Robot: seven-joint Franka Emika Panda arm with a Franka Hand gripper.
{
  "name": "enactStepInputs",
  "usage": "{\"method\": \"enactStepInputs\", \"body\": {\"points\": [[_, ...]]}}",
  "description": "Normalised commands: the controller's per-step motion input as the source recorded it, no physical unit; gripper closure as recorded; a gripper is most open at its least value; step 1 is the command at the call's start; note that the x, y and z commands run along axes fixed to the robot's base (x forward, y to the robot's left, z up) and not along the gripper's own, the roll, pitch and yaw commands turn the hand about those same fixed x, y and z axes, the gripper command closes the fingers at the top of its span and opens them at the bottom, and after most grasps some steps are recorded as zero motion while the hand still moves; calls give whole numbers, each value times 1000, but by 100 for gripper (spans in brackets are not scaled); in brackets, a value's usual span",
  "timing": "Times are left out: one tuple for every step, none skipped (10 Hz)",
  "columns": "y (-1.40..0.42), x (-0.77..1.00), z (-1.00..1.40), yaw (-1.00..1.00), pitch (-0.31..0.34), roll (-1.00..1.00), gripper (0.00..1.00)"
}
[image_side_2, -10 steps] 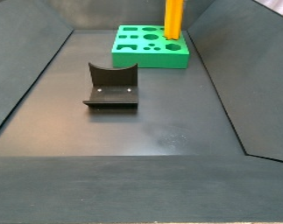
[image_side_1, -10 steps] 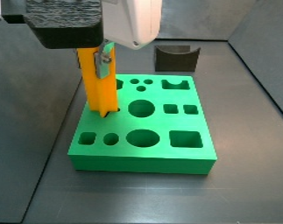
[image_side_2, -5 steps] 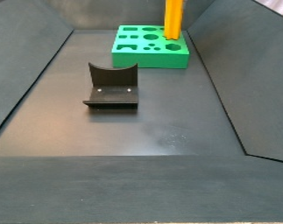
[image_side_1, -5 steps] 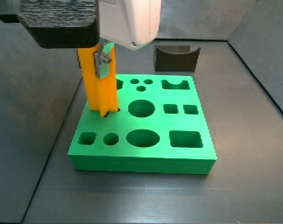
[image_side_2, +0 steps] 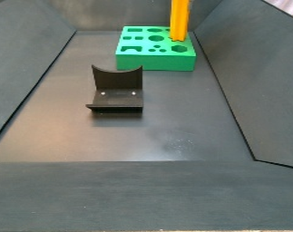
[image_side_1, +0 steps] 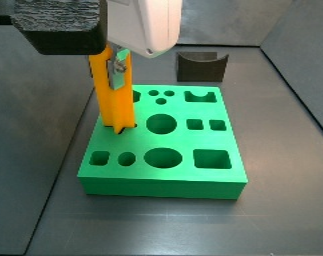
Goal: Pick up the star object. Move up. Move to above the board. Insert the star object.
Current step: Insert the star object.
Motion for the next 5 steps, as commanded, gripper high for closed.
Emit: {"method": "enactStepInputs", "body": {"points": [[0, 0, -97, 0, 0, 53, 100], [0, 0, -51, 0, 0, 0, 100], [0, 0, -351, 0, -47, 17, 100], [0, 0, -443, 0, -100, 23, 100], [0, 0, -554, 0, -133, 53, 100]]}}
